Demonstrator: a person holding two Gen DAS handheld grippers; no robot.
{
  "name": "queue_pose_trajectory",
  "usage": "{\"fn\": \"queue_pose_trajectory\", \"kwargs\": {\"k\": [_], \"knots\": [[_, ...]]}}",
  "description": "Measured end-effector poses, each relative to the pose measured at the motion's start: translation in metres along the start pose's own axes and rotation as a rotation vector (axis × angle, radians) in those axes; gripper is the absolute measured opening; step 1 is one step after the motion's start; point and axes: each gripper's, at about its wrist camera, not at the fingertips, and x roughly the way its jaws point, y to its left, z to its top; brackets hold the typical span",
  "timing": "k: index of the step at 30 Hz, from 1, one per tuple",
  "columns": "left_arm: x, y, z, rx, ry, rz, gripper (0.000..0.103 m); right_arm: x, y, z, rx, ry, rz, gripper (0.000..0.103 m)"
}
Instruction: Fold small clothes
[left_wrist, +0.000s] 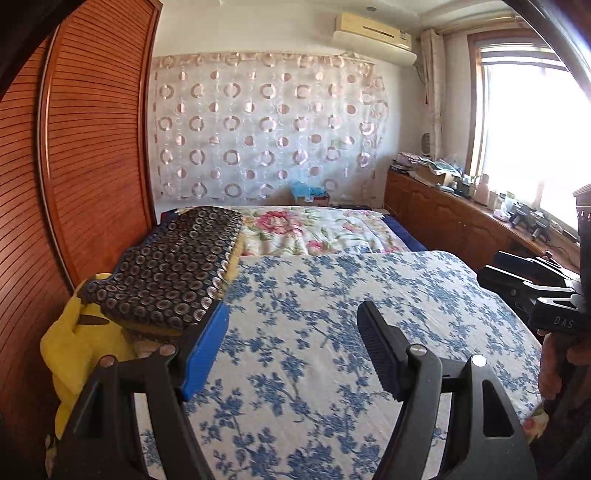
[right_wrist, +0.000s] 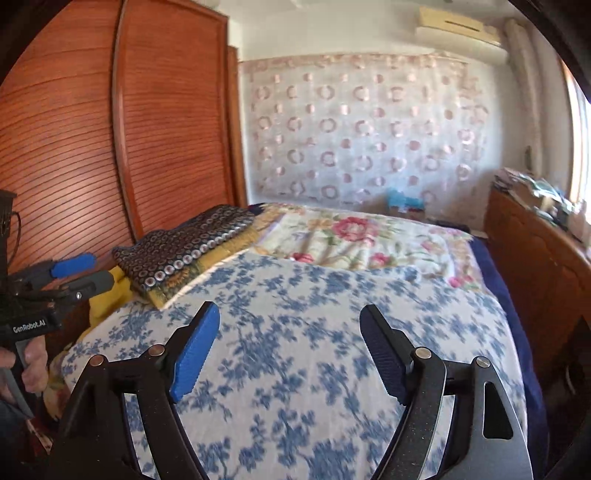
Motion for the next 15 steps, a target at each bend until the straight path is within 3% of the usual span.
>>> {"fn": "queue_pose_trajectory", "kwargs": {"k": [7,15], "knots": [[-0.006,-0.024,0.013,0.024,-0.01,-0.018,0.072,-0.038,-0.013,-0.008,0.05,-0.036,-0.102,0.08],[-0.017,-0.039,0.031,0.032,-0.042,-0.028,0.072,-0.079,-0.025,0.001,0.084,-0.111,-0.161,0.08]]}}
